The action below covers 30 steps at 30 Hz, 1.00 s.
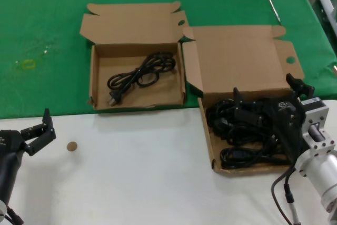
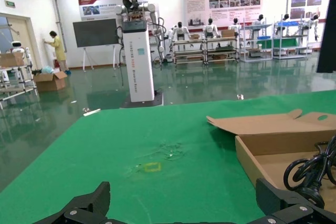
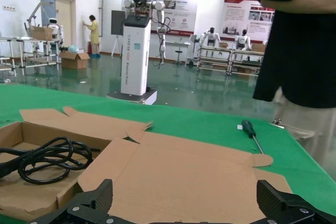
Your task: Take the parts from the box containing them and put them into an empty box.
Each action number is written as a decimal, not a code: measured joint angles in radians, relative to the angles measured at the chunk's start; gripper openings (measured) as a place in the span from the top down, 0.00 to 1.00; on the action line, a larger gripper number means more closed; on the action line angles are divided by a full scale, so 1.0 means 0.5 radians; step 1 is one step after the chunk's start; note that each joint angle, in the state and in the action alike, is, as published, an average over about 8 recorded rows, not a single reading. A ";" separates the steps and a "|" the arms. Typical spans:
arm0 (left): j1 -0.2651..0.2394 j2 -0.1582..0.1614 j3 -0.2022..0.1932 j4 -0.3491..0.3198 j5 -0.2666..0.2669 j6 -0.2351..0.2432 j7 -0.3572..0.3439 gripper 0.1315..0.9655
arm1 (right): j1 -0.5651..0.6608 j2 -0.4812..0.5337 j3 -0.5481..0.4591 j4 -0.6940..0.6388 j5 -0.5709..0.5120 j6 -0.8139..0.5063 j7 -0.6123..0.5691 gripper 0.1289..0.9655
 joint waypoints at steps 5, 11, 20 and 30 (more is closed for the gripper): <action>0.000 0.000 0.000 0.000 0.000 0.000 0.000 0.00 | 0.000 0.000 0.000 0.000 0.000 0.000 0.000 0.00; 0.000 0.000 0.000 0.000 0.000 0.000 0.000 0.00 | 0.000 0.000 0.000 0.000 0.000 0.000 0.000 0.00; 0.000 0.000 0.000 0.000 0.000 0.000 0.000 0.00 | 0.000 0.000 0.000 0.000 0.000 0.000 0.000 0.00; 0.000 0.000 0.000 0.000 0.000 0.000 0.000 0.00 | 0.000 0.000 0.000 0.000 0.000 0.000 0.000 0.00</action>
